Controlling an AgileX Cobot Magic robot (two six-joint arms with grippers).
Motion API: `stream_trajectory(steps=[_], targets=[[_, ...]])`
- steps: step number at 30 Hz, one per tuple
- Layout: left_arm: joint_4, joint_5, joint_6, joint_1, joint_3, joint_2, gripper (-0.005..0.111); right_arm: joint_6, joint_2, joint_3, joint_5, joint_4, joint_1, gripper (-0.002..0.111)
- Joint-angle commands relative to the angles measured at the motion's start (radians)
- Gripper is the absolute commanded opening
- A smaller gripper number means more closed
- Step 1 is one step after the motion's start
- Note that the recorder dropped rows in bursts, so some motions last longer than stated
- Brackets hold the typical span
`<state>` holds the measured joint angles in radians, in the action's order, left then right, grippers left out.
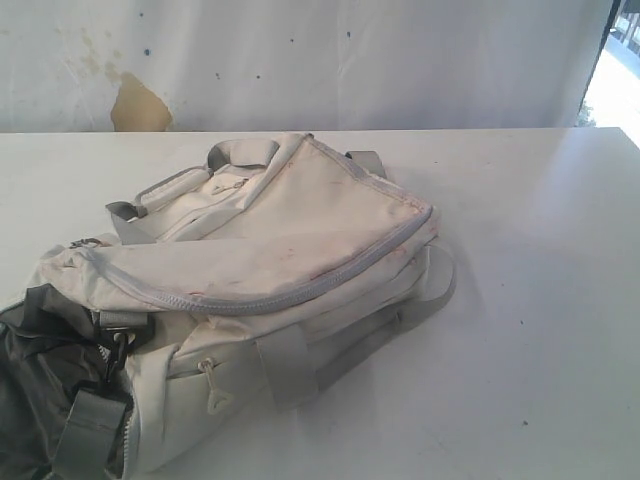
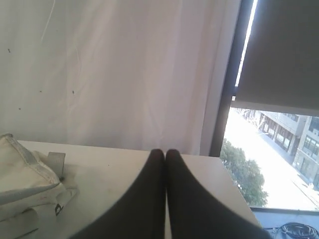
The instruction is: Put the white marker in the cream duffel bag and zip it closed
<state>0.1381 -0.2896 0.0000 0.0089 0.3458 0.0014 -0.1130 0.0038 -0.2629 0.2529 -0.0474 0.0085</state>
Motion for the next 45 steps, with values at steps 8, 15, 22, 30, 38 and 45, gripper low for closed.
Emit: stream_trajectory(steps=[8, 15, 22, 30, 38, 45], targets=[[-0.007, 0.29, 0.0, 0.001, -0.333, -0.001, 0.0, 0.006, -0.004, 0.263, -0.312, -0.008, 0.002, 0.0], [-0.007, 0.185, -0.023, 0.001, -0.346, -0.001, 0.0, 0.006, -0.004, 0.263, -0.135, -0.006, 0.002, 0.0], [-0.029, 0.154, -0.034, 0.001, -0.346, -0.001, 0.0, 0.04, -0.004, 0.263, -0.118, -0.001, 0.002, 0.0], [-0.031, 0.154, -0.034, 0.001, -0.346, -0.001, 0.0, 0.07, -0.004, 0.263, -0.116, -0.001, 0.002, 0.0], [-0.107, 0.088, -0.026, 0.001, -0.346, -0.001, 0.0, 0.072, -0.004, 0.263, -0.085, -0.001, 0.002, 0.0], [-0.107, 0.088, -0.026, 0.001, -0.346, -0.001, 0.0, 0.072, -0.004, 0.263, -0.085, -0.001, 0.002, 0.0]])
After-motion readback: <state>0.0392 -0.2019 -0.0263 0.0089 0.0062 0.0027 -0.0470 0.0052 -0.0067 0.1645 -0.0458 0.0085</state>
